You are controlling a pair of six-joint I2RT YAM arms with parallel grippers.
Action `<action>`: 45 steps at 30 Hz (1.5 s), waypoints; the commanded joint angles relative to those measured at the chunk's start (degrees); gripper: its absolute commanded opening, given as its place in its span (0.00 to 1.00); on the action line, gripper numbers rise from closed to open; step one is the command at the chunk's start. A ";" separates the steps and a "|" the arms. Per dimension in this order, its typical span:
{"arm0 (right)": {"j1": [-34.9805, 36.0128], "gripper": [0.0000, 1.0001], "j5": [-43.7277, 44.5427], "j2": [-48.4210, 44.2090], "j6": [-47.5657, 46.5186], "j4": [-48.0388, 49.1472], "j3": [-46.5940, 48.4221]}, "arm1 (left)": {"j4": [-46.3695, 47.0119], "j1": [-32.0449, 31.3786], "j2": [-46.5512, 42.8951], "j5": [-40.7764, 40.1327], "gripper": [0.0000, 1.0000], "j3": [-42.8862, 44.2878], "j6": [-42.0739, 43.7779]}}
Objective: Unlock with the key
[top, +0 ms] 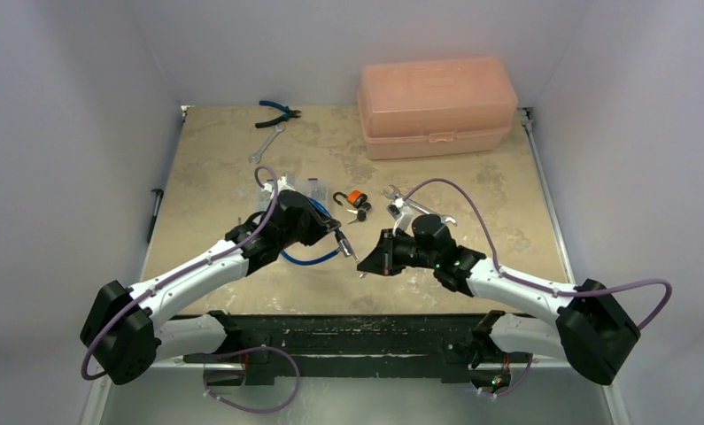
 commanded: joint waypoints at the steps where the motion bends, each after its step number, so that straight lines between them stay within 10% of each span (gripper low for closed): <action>1: 0.42 0.00 -1.42 0.53 -0.26 2.66 2.02 | 4.54 0.54 -2.05 0.15 0.00 0.54 -0.30; 45: 0.68 0.00 2.88 -0.15 -2.45 -0.91 5.79 | 4.68 0.91 -2.32 0.04 0.00 0.15 -0.43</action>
